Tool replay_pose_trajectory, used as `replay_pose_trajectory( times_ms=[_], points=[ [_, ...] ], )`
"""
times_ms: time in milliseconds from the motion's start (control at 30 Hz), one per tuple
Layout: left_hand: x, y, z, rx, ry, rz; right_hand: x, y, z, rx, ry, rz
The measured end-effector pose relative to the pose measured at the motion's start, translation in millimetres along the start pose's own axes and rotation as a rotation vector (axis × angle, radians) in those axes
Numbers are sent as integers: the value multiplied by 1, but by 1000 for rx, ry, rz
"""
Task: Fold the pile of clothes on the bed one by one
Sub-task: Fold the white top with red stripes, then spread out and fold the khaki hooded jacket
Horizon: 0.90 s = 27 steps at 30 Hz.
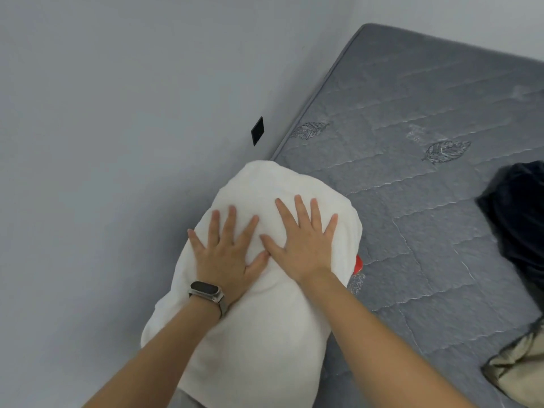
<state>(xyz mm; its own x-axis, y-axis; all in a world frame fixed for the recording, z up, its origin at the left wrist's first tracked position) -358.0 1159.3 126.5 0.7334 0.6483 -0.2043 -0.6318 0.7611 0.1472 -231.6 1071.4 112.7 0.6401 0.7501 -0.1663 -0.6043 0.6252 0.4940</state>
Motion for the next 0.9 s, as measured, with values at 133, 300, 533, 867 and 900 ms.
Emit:
replay_pose_trajectory(
  times_ms=[133, 300, 533, 867, 900],
  points=[
    [-10, -4, 26, -55, 66, -6, -25, -10, 29, 279, 6, 41],
    [-55, -67, 61, -150, -56, -131, -94, -92, 61, 525, -167, -104],
    [-122, -254, 47, -388, 56, -482, -236, -283, 74, 470, -137, -565],
    [-208, -425, -36, -109, 503, -613, -433, -458, 87, 534, 3, -1051],
    [-212, -436, -41, -118, 517, -620, -443, -471, 84, 568, -5, -1093]
  ],
)
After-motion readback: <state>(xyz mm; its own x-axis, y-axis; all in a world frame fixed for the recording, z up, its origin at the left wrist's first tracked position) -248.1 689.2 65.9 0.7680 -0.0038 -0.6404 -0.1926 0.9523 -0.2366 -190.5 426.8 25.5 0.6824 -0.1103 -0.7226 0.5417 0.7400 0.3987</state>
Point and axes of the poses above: each hand's wrist, its own x-axis towards the middle knuckle, its own z-axis out of the back of the hand, y = z × x, the point moved 8 cm from there along x, towards the middle knuckle, and after that the axes turned 10 degrees about x, right-handed, at the moved point
